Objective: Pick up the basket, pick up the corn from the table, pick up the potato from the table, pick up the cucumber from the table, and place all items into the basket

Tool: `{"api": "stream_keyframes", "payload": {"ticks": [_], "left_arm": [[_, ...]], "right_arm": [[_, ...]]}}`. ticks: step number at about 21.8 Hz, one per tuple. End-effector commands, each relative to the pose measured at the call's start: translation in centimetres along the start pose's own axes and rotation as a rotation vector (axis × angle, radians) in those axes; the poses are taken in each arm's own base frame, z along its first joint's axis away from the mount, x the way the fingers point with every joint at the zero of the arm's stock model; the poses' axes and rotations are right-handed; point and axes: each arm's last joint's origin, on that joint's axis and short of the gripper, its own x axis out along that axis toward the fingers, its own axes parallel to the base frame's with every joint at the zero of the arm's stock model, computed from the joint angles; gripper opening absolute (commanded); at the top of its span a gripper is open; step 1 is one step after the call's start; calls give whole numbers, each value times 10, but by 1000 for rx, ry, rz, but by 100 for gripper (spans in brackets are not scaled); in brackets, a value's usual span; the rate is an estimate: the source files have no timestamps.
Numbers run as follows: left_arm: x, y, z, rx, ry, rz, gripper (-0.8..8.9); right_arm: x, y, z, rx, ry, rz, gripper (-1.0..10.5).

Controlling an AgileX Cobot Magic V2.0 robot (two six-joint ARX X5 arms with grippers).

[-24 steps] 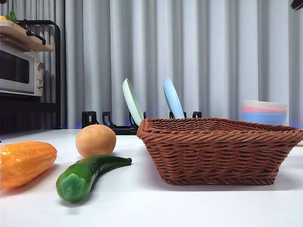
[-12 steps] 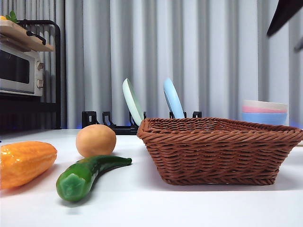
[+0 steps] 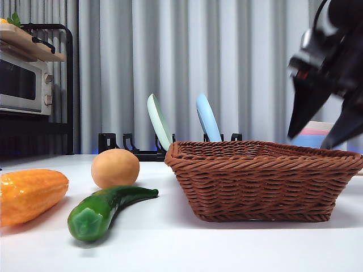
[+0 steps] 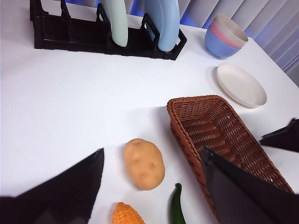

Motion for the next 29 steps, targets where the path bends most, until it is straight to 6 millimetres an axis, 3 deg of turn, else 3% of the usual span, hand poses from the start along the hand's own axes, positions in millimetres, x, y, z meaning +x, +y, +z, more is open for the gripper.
{"api": "stream_keyframes", "payload": {"ticks": [1,3,7,10,14,16,20,22,29], "left_arm": [[0,0,0,9,1,-2,346],[0,0,-1,6,6,0,346],[0,0,-2,0,17,1,346],[0,0,-3,-5,30,-2,346],[14,-4,-5,-33,86,-41,358],[30,-6,-7,-39,141,-76,414],[78,-11,-12,-2,231,-105,428],[103,-16,-18,26,287,-50,519],[170,-28,-37,106,398,109,522]], "right_arm": [[19,-2,1,-8,45,8,311],[29,-3,0,-7,67,11,303],[39,-5,0,-2,80,12,-10],[34,-4,2,26,63,11,-16],[10,4,7,50,-18,14,-16],[-9,11,10,37,-82,18,-16],[-47,24,8,7,-208,26,-16],[-64,29,6,-6,-260,30,-16],[-102,42,-7,-26,-363,40,-16]]}}
